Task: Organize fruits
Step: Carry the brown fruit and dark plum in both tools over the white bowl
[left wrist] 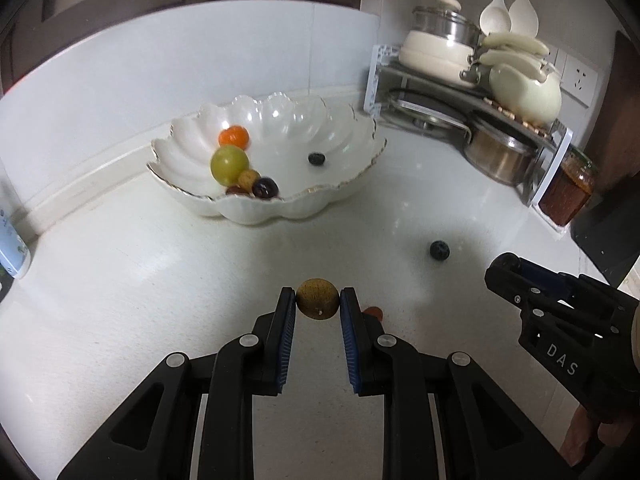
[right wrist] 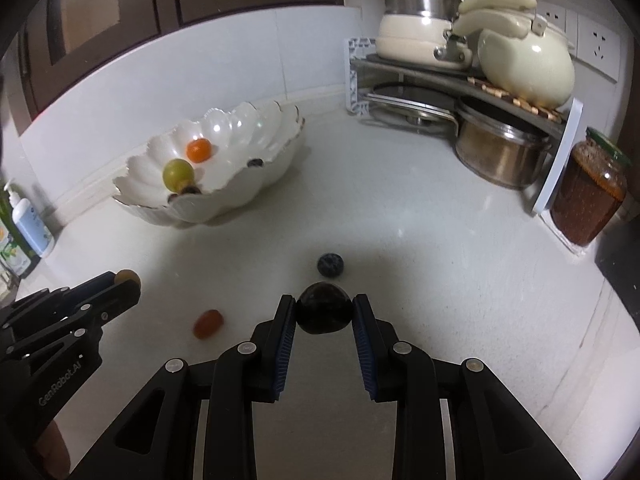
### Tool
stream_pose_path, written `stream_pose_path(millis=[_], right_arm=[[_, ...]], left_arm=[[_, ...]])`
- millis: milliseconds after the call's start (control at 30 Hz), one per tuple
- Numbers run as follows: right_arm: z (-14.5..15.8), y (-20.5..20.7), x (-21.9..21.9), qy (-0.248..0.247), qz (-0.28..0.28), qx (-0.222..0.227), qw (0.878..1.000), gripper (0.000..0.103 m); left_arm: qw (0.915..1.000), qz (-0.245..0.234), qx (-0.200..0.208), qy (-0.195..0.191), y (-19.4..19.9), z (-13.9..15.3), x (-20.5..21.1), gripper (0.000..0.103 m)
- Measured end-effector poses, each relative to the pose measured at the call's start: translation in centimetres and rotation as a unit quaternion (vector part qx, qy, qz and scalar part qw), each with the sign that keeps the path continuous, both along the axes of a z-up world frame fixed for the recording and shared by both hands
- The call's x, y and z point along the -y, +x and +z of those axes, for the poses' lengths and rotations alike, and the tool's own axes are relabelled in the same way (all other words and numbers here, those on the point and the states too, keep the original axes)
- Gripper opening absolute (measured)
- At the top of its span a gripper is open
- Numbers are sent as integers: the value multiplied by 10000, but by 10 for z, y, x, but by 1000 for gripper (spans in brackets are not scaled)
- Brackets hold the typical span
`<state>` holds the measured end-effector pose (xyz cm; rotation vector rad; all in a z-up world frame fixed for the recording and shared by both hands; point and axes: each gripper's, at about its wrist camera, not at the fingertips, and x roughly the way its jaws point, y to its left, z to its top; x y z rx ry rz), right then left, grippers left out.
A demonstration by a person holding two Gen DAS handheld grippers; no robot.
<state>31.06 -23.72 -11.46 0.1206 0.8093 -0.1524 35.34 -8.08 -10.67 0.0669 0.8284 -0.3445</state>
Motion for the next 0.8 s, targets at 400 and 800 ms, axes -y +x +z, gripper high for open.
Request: stream_pose_path(millis=[400,800], right_arm=[[27,-5,-15,-48,165,419,9990,30],[57,-1,-30,-91,282,866,9958,30]], left_arm=[[9988,148,466,-92,-11,31,-16,24],[9953,223,931,-175,-17,60,-28,24]])
